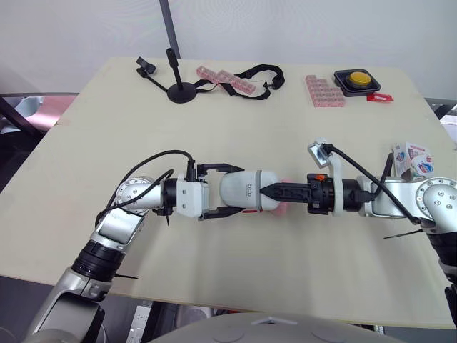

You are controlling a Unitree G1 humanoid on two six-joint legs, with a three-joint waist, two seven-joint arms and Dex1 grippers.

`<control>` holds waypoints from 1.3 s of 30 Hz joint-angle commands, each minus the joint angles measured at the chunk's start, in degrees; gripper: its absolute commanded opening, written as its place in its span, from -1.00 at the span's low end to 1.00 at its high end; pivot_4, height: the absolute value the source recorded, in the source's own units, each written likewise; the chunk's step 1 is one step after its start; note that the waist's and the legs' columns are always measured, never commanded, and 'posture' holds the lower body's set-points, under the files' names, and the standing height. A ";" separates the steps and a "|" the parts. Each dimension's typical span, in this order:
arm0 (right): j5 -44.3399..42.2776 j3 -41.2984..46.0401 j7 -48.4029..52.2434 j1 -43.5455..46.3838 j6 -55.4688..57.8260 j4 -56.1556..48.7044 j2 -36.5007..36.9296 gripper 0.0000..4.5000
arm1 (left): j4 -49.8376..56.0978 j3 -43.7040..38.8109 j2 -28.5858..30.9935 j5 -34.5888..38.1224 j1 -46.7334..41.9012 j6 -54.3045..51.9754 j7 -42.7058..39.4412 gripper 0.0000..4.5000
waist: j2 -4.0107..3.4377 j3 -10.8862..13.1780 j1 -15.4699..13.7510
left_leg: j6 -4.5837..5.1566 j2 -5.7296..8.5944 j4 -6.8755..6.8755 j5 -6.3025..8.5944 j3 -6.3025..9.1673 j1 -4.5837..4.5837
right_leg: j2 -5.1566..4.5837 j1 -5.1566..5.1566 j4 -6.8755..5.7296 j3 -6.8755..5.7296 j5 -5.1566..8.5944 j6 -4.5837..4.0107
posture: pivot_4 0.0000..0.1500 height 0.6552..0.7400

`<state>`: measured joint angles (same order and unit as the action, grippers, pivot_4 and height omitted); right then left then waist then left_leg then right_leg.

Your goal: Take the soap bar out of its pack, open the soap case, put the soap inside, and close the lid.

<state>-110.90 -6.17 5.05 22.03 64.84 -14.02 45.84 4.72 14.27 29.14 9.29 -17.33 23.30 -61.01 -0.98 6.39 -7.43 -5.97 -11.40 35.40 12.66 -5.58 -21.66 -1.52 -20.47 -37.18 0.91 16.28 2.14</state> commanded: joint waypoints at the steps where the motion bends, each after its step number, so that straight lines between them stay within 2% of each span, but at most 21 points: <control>1: -2.10 2.74 2.43 -0.55 -0.03 -1.21 0.90 -0.11 | 0.58 -0.82 0.96 0.82 0.19 -0.43 0.24 0.55 | 0.00 0.00 -0.03 | 0.00 0.00 0.00 0.00 0.00 0.00 | 0.00 0.00 0.00 0.00 0.00 0.00 | 1.00 1.00; 12: -2.10 4.29 4.84 -2.01 0.79 -0.89 3.04 -0.11 | 0.14 -0.54 0.86 1.27 -0.20 -0.86 0.14 0.55 | 0.00 0.00 -0.20 | 0.00 0.00 0.01 0.00 0.00 -0.02 | 0.00 0.00 0.00 0.00 0.00 0.00 | 1.00 1.00; 16: -0.96 6.92 6.17 -4.09 2.38 2.08 8.06 -0.11 | 0.49 -0.53 0.78 1.26 0.06 -1.19 0.27 0.55 | 0.01 0.00 -0.40 | 0.00 0.00 0.03 0.00 0.00 -0.03 | -0.01 0.00 0.02 0.00 0.00 0.00 | 1.00 1.00; 18: 2.38 8.93 8.45 -5.37 3.69 4.99 10.97 -0.11 | 0.55 -0.57 0.78 1.29 0.16 -1.35 0.31 0.55 | 0.02 0.00 -0.49 | 0.01 0.01 0.07 0.01 0.01 -0.09 | -0.02 0.00 0.03 -0.01 0.00 0.00 | 1.00 1.00; 23: 22.08 10.44 18.16 -3.88 2.66 13.67 17.46 -0.11 | 0.29 -0.68 0.81 1.35 0.10 -1.49 0.25 0.55 | 0.02 0.01 -0.24 | 0.01 0.01 0.18 0.01 0.02 -0.46 | 0.01 -0.01 -0.02 -0.03 0.00 0.00 | 1.00 1.00; 30: 58.55 -2.14 33.04 3.03 -9.78 16.06 25.07 -0.11 | -0.12 -0.68 0.81 1.37 0.01 -1.51 0.17 0.55 | 0.01 0.01 -0.11 | 0.02 -0.02 0.44 0.01 0.08 -0.81 | 0.22 -0.31 -0.20 -0.04 0.00 0.01 | 1.00 1.00; 34: 71.88 -7.63 38.40 6.54 -14.70 20.20 23.75 -0.11 | -0.11 -0.55 0.60 1.22 0.09 -1.65 0.45 0.55 | 0.02 0.01 -0.19 | 0.03 -0.01 0.51 0.02 0.09 -0.87 | 0.20 -0.33 -0.24 -0.08 -0.01 0.01 | 1.00 1.00; 39: 80.97 -9.88 43.09 9.72 -17.03 24.48 19.97 -0.11 | 0.26 -0.86 0.81 1.21 0.45 -1.93 0.77 0.55 | 0.01 0.01 -0.09 | 0.04 -0.02 0.56 0.02 0.08 -0.89 | 0.21 -0.37 -0.32 -0.08 0.00 0.01 | 1.00 1.00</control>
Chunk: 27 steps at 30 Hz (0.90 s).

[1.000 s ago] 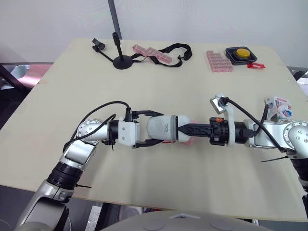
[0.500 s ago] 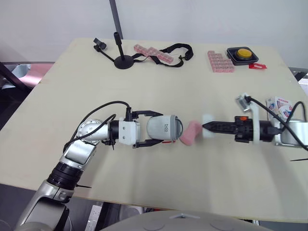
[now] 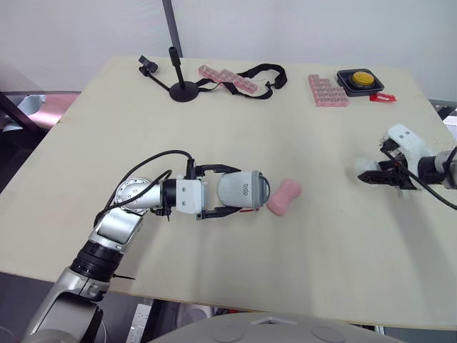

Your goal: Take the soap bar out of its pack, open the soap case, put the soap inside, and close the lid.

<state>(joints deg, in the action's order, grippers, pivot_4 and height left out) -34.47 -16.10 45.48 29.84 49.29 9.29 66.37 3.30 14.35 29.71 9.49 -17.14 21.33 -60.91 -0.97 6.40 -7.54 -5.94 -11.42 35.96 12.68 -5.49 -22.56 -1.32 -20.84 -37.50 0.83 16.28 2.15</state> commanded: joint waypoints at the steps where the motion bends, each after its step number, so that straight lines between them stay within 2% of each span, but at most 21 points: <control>1: 5.74 -0.02 3.47 2.18 -1.52 1.55 -1.09 -0.11 | 1.72 -0.99 0.29 1.01 0.30 0.01 0.69 0.55 | -0.01 0.00 0.04 | 0.00 -0.02 0.01 0.00 0.00 0.00 | 0.02 0.00 -0.01 0.01 0.00 0.00 | 1.00 1.00; 14: 15.13 1.49 9.31 4.09 -2.19 6.58 -7.55 -0.11 | 2.54 -1.23 0.63 0.89 0.87 -0.91 1.79 0.55 | -0.01 -0.01 0.51 | 0.03 -0.06 0.33 0.01 -0.01 0.04 | -0.10 -0.06 -0.33 0.04 0.00 -0.01 | 1.00 1.00; 16: 16.02 1.90 10.14 4.13 -2.89 7.27 -7.66 0.35 | 2.69 -1.26 0.69 0.97 0.98 -1.10 1.80 0.55 | -0.01 -0.01 0.65 | 0.03 -0.07 0.34 0.00 -0.01 0.05 | -0.17 -0.06 -0.39 0.05 0.01 -0.02 | 1.00 1.00; 20: 16.94 4.24 9.82 3.73 -4.13 8.51 -8.49 0.92 | 2.60 -1.29 0.65 1.04 0.89 -1.43 1.81 0.55 | -0.02 -0.01 0.80 | 0.04 -0.06 0.38 0.00 -0.01 0.04 | -0.16 -0.11 -0.46 0.07 0.01 -0.03 | 1.00 1.00; 21: 17.12 4.69 9.96 3.45 -4.48 8.57 -8.49 0.98 | 2.58 -1.30 0.64 1.04 0.86 -1.47 1.80 0.55 | -0.02 -0.01 0.82 | 0.04 -0.06 0.38 0.00 -0.02 0.04 | -0.12 -0.12 -0.46 0.08 0.01 -0.03 | 1.00 1.00; 27: 16.93 9.14 9.42 1.21 -7.26 7.89 -9.10 0.98 | 2.08 -1.16 0.65 1.14 0.43 -1.39 1.32 0.55 | -0.02 -0.01 0.66 | 0.04 -0.06 0.42 0.00 -0.02 0.03 | -0.08 -0.12 -0.46 0.08 0.01 -0.03 | 1.00 1.00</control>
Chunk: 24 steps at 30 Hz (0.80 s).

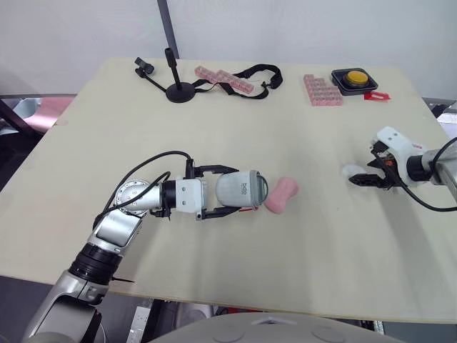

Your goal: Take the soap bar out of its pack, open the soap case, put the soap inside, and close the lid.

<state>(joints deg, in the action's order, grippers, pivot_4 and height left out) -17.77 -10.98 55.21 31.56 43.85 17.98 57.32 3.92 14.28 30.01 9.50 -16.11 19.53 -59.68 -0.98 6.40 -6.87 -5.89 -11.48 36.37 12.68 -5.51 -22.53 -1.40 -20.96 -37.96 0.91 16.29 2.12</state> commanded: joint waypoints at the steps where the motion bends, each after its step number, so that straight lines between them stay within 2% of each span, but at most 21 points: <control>1: -0.65 5.57 0.64 -1.04 -3.45 -1.09 -0.28 0.98 | 1.28 -1.09 0.37 1.17 -0.69 0.49 -0.03 0.55 | 0.00 0.00 0.02 | 0.00 0.00 0.00 0.00 0.00 0.00 | 0.00 0.00 0.00 0.00 0.00 0.00 | 1.00 1.00; 7: -4.43 15.48 7.13 -6.96 -19.28 -1.51 -1.66 0.98 | 0.13 -1.14 0.93 1.62 -1.09 0.89 -1.46 0.55 | 0.00 0.00 -0.08 | 0.02 0.00 0.02 0.01 -0.01 -0.03 | -0.05 -0.05 -0.03 0.01 0.00 0.00 | 1.00 1.00; 10: -9.81 21.92 13.21 -10.93 -25.43 -3.26 -4.02 0.98 | -0.49 -1.19 1.18 1.85 -1.32 1.00 -2.18 0.55 | 0.00 0.00 -0.10 | 0.10 0.00 0.07 0.06 -0.02 -0.14 | -0.07 -0.05 -0.03 0.01 0.00 0.00 | 1.00 1.00; 13: -17.39 29.30 19.76 -18.54 -31.35 -10.19 -8.97 0.98 | -1.82 -1.35 1.49 2.22 -2.06 0.60 -3.14 0.55 | -0.01 -0.01 -0.19 | 0.15 -0.03 0.13 0.09 -0.03 -0.16 | -0.12 -0.09 -0.07 0.01 0.00 0.00 | 1.00 1.00; 16: -19.04 30.23 23.90 -29.43 -36.14 -18.91 -13.03 0.98 | -3.18 -1.91 1.38 3.45 -2.87 -1.82 -3.37 0.55 | -0.03 -0.03 -0.54 | 0.27 -0.07 0.25 0.17 -0.03 -0.14 | -0.13 -0.13 -0.08 -0.03 0.00 -0.01 | 1.00 1.00; 20: -17.55 28.18 29.91 -40.82 -45.38 -24.73 -17.14 0.98 | -3.34 -2.23 1.85 5.16 -3.12 -5.25 -4.58 0.55 | -0.03 -0.03 -0.58 | 0.37 -0.01 0.47 0.22 -0.02 -0.26 | -0.25 -0.41 -0.19 -0.04 0.00 0.00 | 1.00 1.00; 24: -15.56 25.57 33.72 -45.37 -52.89 -24.45 -19.34 0.98 | -2.49 -2.07 3.74 6.46 -2.74 -8.74 -7.49 0.55 | 0.00 -0.04 0.57 | 0.39 0.00 0.51 0.22 -0.02 -0.27 | -0.31 -0.51 -0.17 -0.04 0.00 0.00 | 1.00 1.00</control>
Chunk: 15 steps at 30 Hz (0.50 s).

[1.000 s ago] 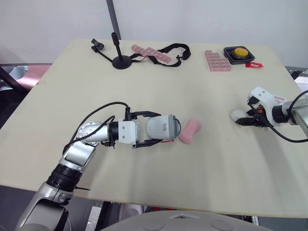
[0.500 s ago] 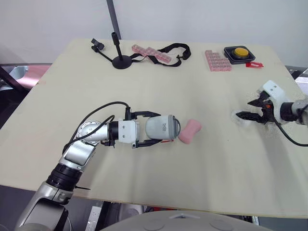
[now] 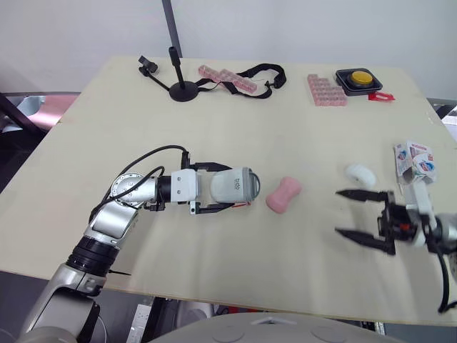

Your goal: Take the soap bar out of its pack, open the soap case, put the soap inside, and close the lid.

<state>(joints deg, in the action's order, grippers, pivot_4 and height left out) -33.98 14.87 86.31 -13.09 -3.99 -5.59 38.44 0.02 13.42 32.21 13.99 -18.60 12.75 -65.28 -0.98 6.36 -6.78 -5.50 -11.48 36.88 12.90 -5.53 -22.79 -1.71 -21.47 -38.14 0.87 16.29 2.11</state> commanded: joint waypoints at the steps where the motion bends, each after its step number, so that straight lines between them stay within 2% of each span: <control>1: 1.08 -0.88 3.20 -0.89 -6.55 -0.07 -0.68 0.98 | 1.71 -1.13 2.21 2.17 -0.16 -2.78 -2.72 0.55 | 0.00 0.00 1.01 | 0.02 0.01 0.00 0.00 0.00 0.04 | -0.01 0.01 0.03 0.02 0.00 0.00 | 1.00 1.00; 6: 2.28 -3.37 3.77 0.60 -10.53 4.36 -1.36 0.98 | 2.94 -0.81 5.68 3.07 -0.10 -7.58 -7.05 0.55 | 0.00 0.00 2.66 | 0.28 0.01 -0.11 0.07 0.00 0.27 | -0.02 0.15 0.00 0.01 0.01 -0.02 | 1.00 1.00; 12: 2.51 -5.01 2.06 2.40 -11.41 6.95 -1.89 0.98 | 5.24 -0.41 7.58 3.14 -1.42 -14.10 -8.71 0.55 | -0.02 0.00 2.55 | 0.31 0.04 -0.13 0.07 0.02 0.25 | -0.06 0.17 0.02 -0.04 0.01 -0.03 | 1.00 1.00; 15: 2.94 -5.61 1.71 3.38 -12.04 7.89 -2.04 0.98 | 6.89 1.76 9.51 0.19 -3.23 -17.10 -10.22 0.55 | -0.03 0.00 2.49 | 0.35 0.06 -0.14 0.05 0.03 0.25 | -0.09 0.18 0.02 -0.06 0.01 -0.03 | 1.00 1.00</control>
<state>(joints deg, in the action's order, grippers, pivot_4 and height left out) -30.93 9.15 87.68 -10.33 -14.92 2.15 36.37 4.49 14.61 40.69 15.33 -20.44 -2.92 -74.71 -1.01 6.35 -4.29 -5.15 -11.41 36.75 12.94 -5.50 -22.53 -1.80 -21.29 -38.11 0.81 16.31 2.08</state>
